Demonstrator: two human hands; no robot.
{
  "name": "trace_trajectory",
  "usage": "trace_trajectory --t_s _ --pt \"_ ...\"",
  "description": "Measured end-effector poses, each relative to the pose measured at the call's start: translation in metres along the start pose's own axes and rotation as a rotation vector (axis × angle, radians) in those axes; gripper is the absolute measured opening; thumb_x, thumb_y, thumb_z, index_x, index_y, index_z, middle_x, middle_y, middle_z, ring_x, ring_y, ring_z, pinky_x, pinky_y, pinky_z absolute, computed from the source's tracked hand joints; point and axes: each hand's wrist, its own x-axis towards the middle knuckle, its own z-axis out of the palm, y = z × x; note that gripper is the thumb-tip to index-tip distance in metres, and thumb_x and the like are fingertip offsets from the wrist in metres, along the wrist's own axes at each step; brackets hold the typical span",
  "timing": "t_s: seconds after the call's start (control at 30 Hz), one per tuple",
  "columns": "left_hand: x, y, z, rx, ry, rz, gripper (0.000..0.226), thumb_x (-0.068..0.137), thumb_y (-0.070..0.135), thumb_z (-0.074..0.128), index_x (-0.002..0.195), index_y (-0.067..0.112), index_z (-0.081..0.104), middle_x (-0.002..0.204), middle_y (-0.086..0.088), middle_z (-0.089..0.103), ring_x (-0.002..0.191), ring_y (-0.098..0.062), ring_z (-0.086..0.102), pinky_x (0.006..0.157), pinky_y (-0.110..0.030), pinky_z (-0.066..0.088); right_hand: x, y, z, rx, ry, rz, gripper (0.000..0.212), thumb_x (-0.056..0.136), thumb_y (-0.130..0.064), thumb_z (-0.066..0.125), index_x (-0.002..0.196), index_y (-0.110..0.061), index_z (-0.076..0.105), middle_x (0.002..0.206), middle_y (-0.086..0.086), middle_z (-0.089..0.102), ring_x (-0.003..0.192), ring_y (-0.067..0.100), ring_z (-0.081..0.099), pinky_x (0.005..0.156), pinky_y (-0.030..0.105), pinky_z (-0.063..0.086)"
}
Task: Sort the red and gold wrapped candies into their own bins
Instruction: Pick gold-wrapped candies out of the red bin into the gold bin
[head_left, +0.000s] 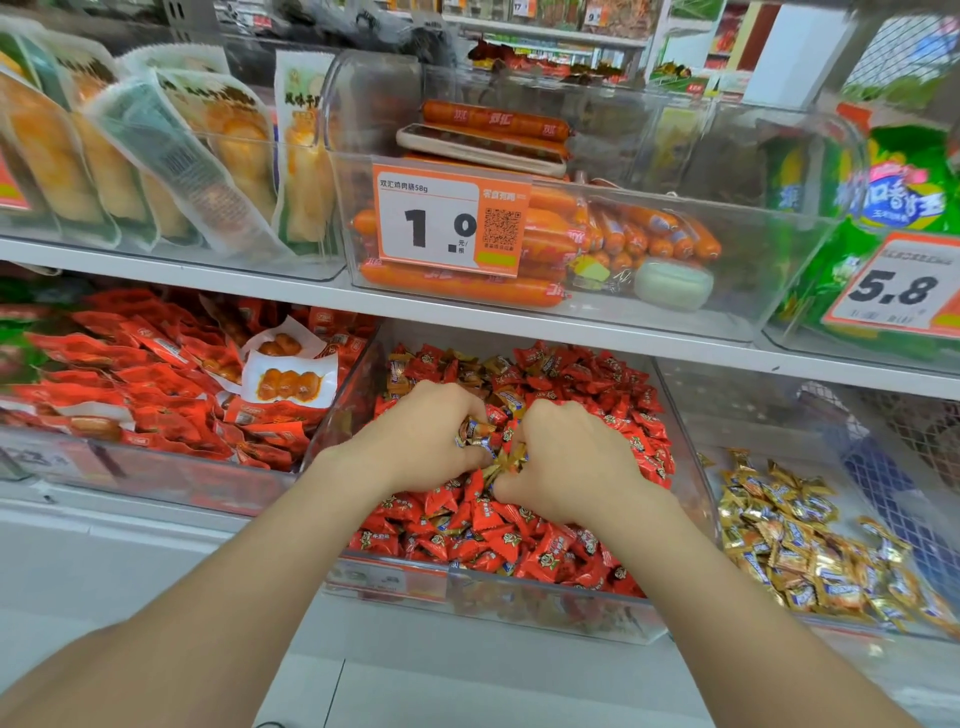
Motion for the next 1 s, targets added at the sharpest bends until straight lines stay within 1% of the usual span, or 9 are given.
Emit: trace_trajectory --t_s 0.1,0.17,0.23,0.33,0.47,0.63,0.77,0.87,1.0 --pt "-0.006 -0.002 -0.006 -0.011 0.131 -0.021 0.029 0.091 0.043 0.078 0.111 0.024 0.07 0.085 0.011 0.062 0.083 -0.012 0.058 0.097 -0.035 0.048 0.001 0.004 0.001 0.025 -0.015 0.002 0.038 0.078 -0.043 0.074 0.071 -0.018 0.046 0.073 0.001 0.052 0.074 0.028 0.056 0.05 0.03 0.033" --pt "-0.014 0.001 -0.011 -0.049 0.196 -0.026 0.02 0.092 0.041 0.077 0.105 0.029 0.068 0.074 0.016 0.057 0.068 -0.007 0.055 0.087 -0.034 0.052 0.001 0.009 -0.003 0.137 -0.021 -0.002 0.029 0.079 -0.04 0.072 0.071 -0.014 0.06 0.066 0.007 0.059 0.068 0.026 0.058 0.049 0.036 0.045" --pt "-0.023 0.006 -0.016 -0.081 0.239 -0.026 0.014 0.092 0.042 0.076 0.099 0.033 0.068 0.078 0.015 0.064 0.076 -0.008 0.06 0.075 -0.034 0.052 -0.002 0.016 -0.014 0.36 -0.004 0.025 0.023 0.083 -0.033 0.071 0.074 -0.013 0.072 0.057 0.009 0.066 0.054 0.02 0.06 0.047 0.04 0.053" --pt "-0.034 0.012 -0.019 -0.109 0.289 -0.048 0.015 0.092 0.046 0.075 0.1 0.035 0.069 0.091 0.017 0.067 0.089 -0.009 0.062 0.076 -0.03 0.046 -0.013 0.027 -0.031 0.645 -0.01 0.075 0.021 0.098 -0.03 0.067 0.084 -0.016 0.075 0.047 -0.003 0.059 0.037 0.007 0.054 0.041 0.023 0.041" --pt "-0.049 0.033 -0.02 -0.189 0.355 -0.087 0.016 0.092 0.048 0.074 0.097 0.034 0.069 0.09 0.016 0.07 0.079 -0.003 0.064 0.07 -0.024 0.046 -0.033 0.046 -0.041 0.899 -0.018 0.126 0.029 0.104 -0.039 0.062 0.096 -0.012 0.07 0.05 -0.005 0.041 0.04 0.014 0.045 0.043 0.022 0.037" --pt "-0.071 0.083 -0.005 -0.368 0.306 -0.053 0.017 0.088 0.044 0.079 0.086 0.029 0.071 0.082 0.013 0.072 0.081 -0.005 0.065 0.076 -0.027 0.05 -0.062 0.093 -0.053 1.082 0.128 0.163 0.029 0.105 -0.038 0.058 0.082 -0.025 0.068 0.069 0.022 0.033 0.043 0.021 0.041 0.042 0.021 0.028" --pt "-0.069 0.141 0.016 -0.504 0.152 0.028 0.014 0.089 0.039 0.078 0.086 0.026 0.073 0.084 0.01 0.073 0.082 -0.008 0.068 0.081 -0.034 0.051 -0.088 0.159 -0.06 1.079 0.395 0.302 0.028 0.106 -0.03 0.058 0.092 -0.008 0.065 0.07 0.013 0.064 0.044 0.021 0.045 0.042 0.024 0.033" --pt "-0.053 0.19 0.039 -0.5 0.114 0.115 0.013 0.089 0.037 0.077 0.087 0.026 0.071 0.083 0.01 0.072 0.081 -0.008 0.067 0.079 -0.033 0.051 -0.105 0.204 -0.054 1.035 0.563 0.471 0.016 0.098 -0.018 0.064 0.088 -0.005 0.063 0.064 0.014 0.062 0.043 0.02 0.049 0.041 0.025 0.038" --pt "-0.013 0.244 0.078 -0.353 0.12 0.174 0.021 0.089 0.042 0.076 0.101 0.026 0.069 0.086 0.009 0.068 0.086 -0.014 0.06 0.074 -0.031 0.04 -0.116 0.257 -0.025 0.821 0.499 0.63 0.011 0.092 -0.018 0.066 0.086 -0.011 0.072 0.051 0.006 0.062 0.038 0.022 0.054 0.047 0.029 0.044"
